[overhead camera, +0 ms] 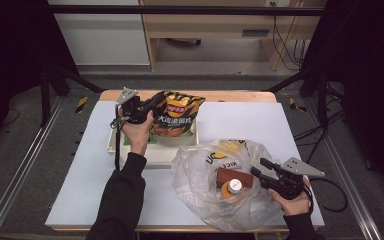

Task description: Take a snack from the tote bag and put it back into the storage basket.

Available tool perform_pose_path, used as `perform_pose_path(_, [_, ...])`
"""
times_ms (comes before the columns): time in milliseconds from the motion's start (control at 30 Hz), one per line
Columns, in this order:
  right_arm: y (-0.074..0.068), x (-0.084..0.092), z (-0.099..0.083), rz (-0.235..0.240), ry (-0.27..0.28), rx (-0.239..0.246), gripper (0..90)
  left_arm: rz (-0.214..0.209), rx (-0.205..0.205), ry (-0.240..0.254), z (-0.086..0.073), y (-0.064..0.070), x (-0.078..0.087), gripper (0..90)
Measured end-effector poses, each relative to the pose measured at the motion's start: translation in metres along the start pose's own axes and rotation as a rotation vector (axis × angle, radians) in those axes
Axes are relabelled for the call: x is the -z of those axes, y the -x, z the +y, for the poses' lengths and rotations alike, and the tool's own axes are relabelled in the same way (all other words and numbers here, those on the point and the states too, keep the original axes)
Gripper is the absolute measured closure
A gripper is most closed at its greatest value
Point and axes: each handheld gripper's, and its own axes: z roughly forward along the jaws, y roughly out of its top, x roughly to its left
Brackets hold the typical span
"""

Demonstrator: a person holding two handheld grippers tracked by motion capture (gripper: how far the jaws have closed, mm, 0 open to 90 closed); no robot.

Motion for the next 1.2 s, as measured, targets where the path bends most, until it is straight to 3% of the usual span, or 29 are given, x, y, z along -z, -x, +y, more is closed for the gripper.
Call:
perform_pose_path(267, [0.000,0.001,0.000,0.002,0.001,0.009,52.3,-0.073,0.070,0.070,0.003,0.007,0.008,89.4])
perform_pose_path(367, [0.000,0.001,0.001,0.001,0.001,0.011,52.5,-0.079,0.102,0.072,-0.001,0.002,0.008,89.3])
perform_pose_path(433, [-0.001,0.001,0.001,0.003,0.003,0.015,52.5,-0.061,0.103,0.045,-0.007,-0.003,0.005,89.1])
perform_pose_path(533, [0.000,0.001,0.001,0.002,0.002,0.012,52.6,-0.073,0.140,0.064,-0.015,-0.011,0.003,88.9])
perform_pose_path(600, [0.000,0.001,0.001,0.001,0.001,0.012,52.6,-0.044,0.108,0.057,-0.015,-0.012,0.004,88.6])
perform_pose_path(667, [0.000,0.001,0.001,0.000,0.000,0.015,52.7,0.028,0.040,0.031,-0.013,-0.013,0.005,88.2])
perform_pose_path(700, [-0.001,0.001,0.001,0.000,0.002,0.015,52.7,0.060,0.025,0.018,-0.014,-0.016,0.005,87.9])
perform_pose_path(833, [0.000,0.001,0.001,-0.001,0.000,0.016,52.8,0.116,0.011,-0.019,-0.016,-0.028,0.004,87.3])
perform_pose_path(900, [0.000,0.000,0.001,-0.004,-0.002,0.016,52.8,0.132,-0.002,-0.033,-0.017,-0.033,0.002,86.8])
perform_pose_path(1033, [-0.001,-0.001,0.000,-0.004,-0.003,0.020,52.9,0.122,-0.038,-0.028,-0.020,-0.037,-0.002,80.1])
perform_pose_path(1200, [0.000,0.000,0.000,-0.004,-0.001,0.016,52.9,0.102,-0.073,-0.025,-0.021,-0.038,-0.003,59.2])
